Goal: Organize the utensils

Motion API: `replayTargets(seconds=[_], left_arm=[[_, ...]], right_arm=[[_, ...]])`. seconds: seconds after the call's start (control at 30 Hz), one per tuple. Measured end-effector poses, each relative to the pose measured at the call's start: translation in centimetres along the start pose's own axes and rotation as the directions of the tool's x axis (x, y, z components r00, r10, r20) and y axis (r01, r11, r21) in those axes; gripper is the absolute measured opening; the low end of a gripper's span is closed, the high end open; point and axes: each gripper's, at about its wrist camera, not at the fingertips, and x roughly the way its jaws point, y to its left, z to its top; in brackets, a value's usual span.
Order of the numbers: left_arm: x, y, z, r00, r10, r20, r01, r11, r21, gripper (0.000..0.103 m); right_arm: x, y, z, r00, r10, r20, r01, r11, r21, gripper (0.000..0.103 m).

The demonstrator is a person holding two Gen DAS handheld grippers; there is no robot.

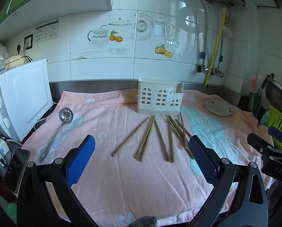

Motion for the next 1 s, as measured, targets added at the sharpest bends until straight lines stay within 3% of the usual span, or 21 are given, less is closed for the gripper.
replayTargets(seconds=[1.0], left_arm=[[1.6,0.4,0.2,0.999,0.003,-0.042,-0.004,1.0,-0.014,0.098]], right_arm=[[1.4,0.2,0.1,1.0,0.003,-0.025,-0.003,1.0,0.001,0.097]])
